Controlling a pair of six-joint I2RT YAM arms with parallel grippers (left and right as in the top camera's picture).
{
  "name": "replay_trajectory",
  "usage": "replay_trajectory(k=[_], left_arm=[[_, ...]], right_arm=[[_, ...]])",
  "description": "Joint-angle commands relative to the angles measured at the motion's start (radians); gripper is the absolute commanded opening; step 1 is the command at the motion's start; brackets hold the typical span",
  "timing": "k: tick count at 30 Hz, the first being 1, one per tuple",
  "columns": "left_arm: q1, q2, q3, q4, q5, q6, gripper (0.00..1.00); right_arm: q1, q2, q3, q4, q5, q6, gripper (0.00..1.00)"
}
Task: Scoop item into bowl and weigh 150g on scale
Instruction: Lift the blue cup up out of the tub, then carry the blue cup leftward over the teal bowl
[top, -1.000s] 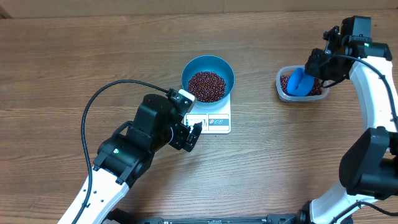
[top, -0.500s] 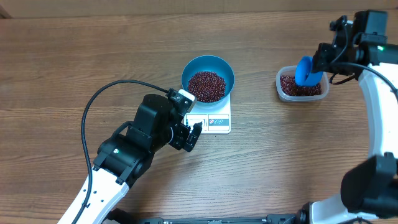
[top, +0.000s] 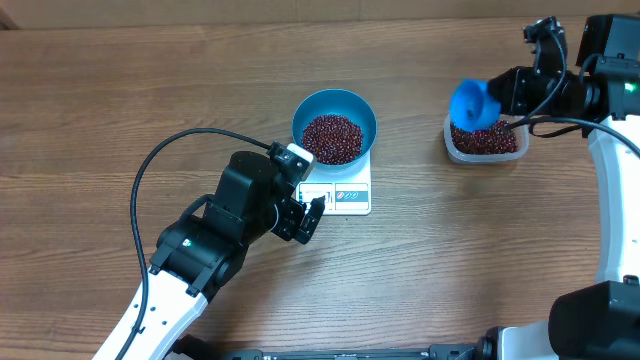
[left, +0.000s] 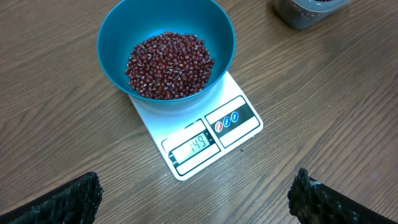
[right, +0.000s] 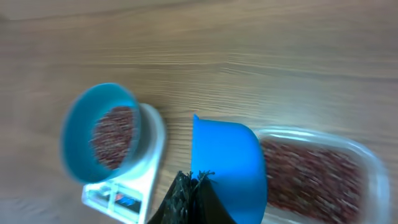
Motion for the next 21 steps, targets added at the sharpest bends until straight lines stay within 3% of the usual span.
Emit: replay_trajectory(k=[1,10,21], left_arm=[[0.006,-0.002,0.019,0.005,0.0,0.016,1.0],[0.006,-0.002,0.019,0.005,0.0,0.016,0.99],[0.006,-0.002,0.019,0.006,0.0,0.016,0.99]], right_arm=[[0.02,-0.035,0.028,0.004,-0.176,-0.074,0.04],[0.143,-0.035,0.028,0.019,-0.148,-0.074,0.04],[0.377,-0.035,0.028,0.076,0.117,-0.065,0.04]])
